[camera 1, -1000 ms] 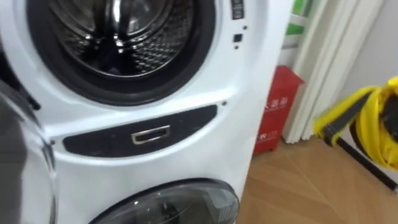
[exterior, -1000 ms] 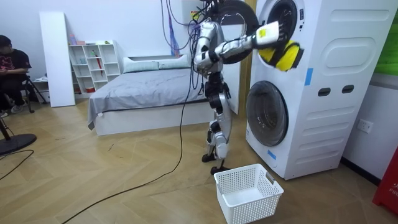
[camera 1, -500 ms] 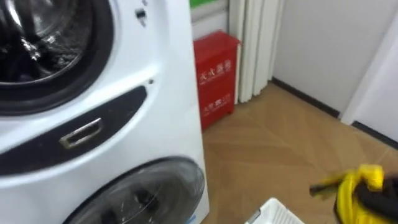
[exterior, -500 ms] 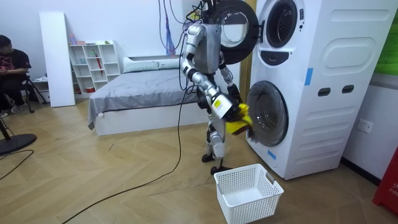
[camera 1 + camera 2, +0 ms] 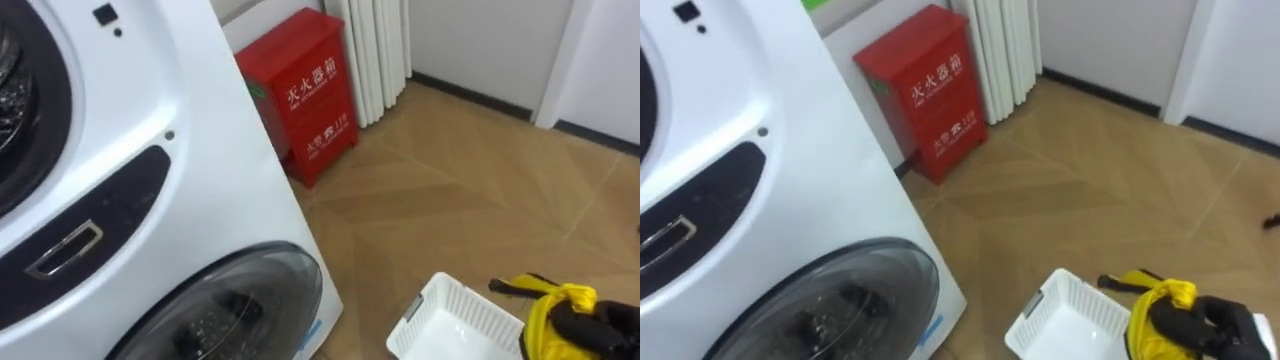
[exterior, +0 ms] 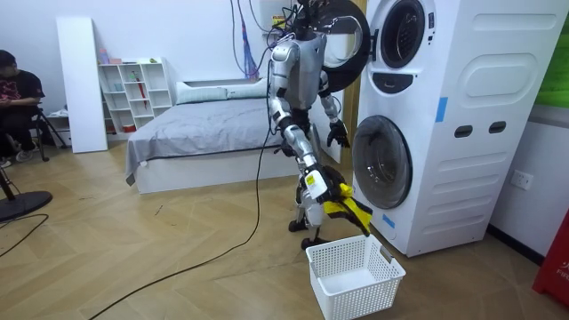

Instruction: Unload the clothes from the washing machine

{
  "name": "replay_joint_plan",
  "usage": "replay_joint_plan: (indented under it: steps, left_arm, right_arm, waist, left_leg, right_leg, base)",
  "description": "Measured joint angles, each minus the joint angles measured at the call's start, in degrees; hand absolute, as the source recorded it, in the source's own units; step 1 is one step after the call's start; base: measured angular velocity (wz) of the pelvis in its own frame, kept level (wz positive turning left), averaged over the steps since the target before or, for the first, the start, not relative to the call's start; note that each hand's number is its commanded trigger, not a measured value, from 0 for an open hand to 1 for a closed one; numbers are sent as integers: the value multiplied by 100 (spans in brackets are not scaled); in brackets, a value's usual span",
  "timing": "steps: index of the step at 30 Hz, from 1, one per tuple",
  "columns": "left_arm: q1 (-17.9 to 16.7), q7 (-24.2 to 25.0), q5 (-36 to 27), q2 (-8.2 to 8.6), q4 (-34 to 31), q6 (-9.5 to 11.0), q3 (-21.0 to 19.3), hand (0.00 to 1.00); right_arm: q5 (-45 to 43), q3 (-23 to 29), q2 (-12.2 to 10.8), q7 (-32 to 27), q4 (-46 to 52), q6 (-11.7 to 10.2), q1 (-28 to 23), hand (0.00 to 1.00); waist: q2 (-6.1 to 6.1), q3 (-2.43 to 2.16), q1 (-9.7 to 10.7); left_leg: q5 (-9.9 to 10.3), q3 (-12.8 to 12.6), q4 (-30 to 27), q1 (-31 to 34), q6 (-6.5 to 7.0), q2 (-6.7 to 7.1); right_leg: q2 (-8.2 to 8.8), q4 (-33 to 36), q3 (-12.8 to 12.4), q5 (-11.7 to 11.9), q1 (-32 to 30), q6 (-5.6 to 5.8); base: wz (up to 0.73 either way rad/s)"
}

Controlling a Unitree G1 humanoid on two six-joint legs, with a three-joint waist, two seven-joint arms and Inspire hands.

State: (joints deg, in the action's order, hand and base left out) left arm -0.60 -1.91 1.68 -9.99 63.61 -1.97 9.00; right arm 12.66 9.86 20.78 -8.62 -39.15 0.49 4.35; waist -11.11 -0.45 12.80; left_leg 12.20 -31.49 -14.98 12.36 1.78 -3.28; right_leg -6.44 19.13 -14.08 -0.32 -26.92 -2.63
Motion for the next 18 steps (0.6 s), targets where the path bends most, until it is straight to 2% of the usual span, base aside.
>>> replay_joint_plan:
  steps: [3,4,6,10,13,16,17,18]
  left_arm:
    - [132,-2,-1,7,60,55,31,0]
    - [183,-16,-18,7,65,58,32,0]
    - [237,-30,-149,8,83,58,46,0]
    - [343,-109,-228,9,82,59,45,0]
    - [438,-156,-376,16,98,65,52,0]
    - [505,-156,-459,24,116,76,160,0]
    - [527,-156,-459,25,116,77,167,0]
    - [565,-156,-459,24,116,82,171,0]
  right_arm:
    - [34,-78,-1,-56,-202,-25,84,100]
    - [43,-78,0,-118,-283,-50,161,100]
    - [62,-78,5,-203,-328,-66,218,100]
    - [62,-79,4,-283,-347,-89,261,100]
    - [106,-199,2,-393,-391,-102,269,100]
    - [234,-245,-8,-398,-500,-122,337,100]
    - [256,-245,-8,-413,-508,-133,342,60]
    - [270,-246,-14,-458,-517,-167,343,0]
  waist:
    - [-14,3,-50]
    - [-61,18,-50]
    - [-99,59,-52]
    - [-167,63,-77]
    - [-184,61,-97]
    - [-184,62,-167]
    - [-184,62,-186]
    - [-183,63,-216]
  left_leg:
    - [0,147,49,75,0,67]
    - [-1,235,52,116,1,96]
    - [-1,247,65,133,1,98]
    - [-16,278,145,154,4,145]
    - [-42,479,143,210,30,191]
    - [-79,501,142,267,22,192]
    - [-86,508,139,288,17,192]
    - [-101,528,134,318,6,193]
  right_leg:
    - [-4,72,12,-35,-95,-51]
    - [-6,73,21,-37,-121,-54]
    - [-8,77,30,-46,-143,-67]
    - [-12,146,26,-96,-229,-82]
    - [-39,169,28,-119,-254,-99]
    - [-53,175,28,-114,-320,-104]
    - [-53,175,31,-113,-334,-105]
    - [-52,177,41,-114,-355,-108]
  base:
    - [1]
    - [0]
    - [0]
    - [-2]
    - [-1]
    - [-3]
    - [4]
    - [9]
